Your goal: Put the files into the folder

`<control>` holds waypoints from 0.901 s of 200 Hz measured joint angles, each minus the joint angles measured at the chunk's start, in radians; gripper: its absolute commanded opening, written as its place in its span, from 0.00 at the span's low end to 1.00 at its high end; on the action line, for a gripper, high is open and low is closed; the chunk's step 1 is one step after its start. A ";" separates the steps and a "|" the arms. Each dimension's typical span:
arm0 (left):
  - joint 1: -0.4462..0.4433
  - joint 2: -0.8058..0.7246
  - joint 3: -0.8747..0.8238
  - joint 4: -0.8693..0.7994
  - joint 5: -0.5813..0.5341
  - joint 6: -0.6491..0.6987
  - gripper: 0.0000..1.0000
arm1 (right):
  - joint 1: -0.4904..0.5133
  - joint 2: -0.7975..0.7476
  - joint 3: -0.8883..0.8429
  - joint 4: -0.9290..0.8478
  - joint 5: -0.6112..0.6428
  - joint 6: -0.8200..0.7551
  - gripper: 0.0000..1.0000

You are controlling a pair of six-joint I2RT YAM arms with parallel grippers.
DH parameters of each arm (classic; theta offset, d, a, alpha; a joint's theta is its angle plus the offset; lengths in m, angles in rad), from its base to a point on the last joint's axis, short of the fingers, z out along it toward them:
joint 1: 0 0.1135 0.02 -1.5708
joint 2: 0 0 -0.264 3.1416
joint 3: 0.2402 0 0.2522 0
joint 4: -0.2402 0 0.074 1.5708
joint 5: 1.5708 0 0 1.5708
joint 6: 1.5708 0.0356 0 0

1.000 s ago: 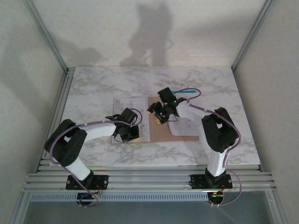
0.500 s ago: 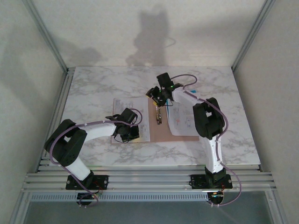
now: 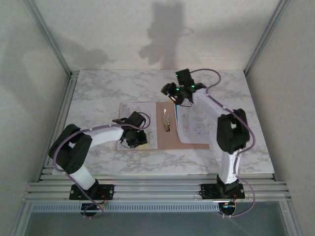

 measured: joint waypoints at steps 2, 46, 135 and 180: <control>0.000 0.000 0.008 -0.006 0.000 0.005 0.33 | -0.008 -0.016 -0.019 0.000 0.000 -0.002 0.56; 0.000 0.000 0.219 -0.069 -0.020 0.011 0.46 | -0.212 -0.271 -0.368 0.002 -0.003 -0.049 0.54; -0.137 0.215 0.375 0.028 0.148 -0.021 0.49 | -0.328 -0.285 -0.585 -0.032 -0.075 -0.116 0.53; -0.192 0.308 0.431 0.082 0.183 -0.068 0.50 | -0.350 -0.171 -0.539 -0.033 -0.080 -0.164 0.52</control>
